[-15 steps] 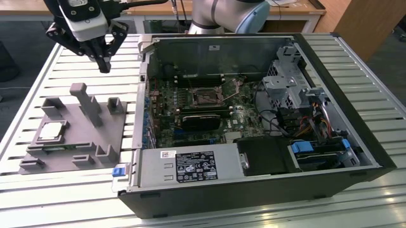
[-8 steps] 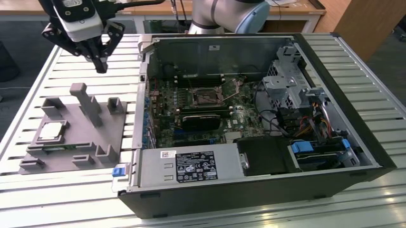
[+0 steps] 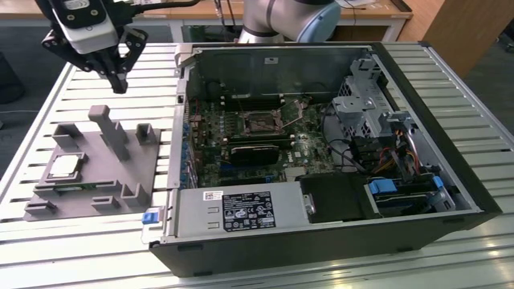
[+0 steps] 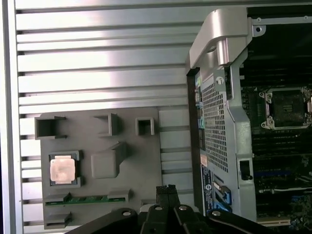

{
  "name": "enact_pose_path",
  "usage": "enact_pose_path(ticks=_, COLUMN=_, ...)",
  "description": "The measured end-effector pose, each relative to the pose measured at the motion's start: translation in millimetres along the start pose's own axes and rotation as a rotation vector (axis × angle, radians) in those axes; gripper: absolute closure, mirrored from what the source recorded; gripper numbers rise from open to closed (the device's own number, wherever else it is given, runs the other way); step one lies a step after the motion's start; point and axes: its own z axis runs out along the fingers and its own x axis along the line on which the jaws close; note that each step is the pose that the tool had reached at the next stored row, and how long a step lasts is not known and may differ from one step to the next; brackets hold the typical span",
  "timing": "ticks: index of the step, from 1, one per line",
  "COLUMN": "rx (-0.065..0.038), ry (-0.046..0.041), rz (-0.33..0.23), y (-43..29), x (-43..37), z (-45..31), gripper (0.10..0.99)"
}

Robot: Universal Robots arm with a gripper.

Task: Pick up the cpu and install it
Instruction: 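Reach for the cpu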

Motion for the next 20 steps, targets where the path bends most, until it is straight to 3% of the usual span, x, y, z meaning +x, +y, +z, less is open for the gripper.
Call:
enact_pose_path(ticks=9, rx=0.0, ry=0.0, rz=0.0, y=-2.4, x=35.2, z=0.1, gripper=0.98)
enact_pose_path(ticks=20, rx=0.0, ry=0.0001, rz=0.0, y=-3.6, x=50.5, z=1.3, gripper=0.98)
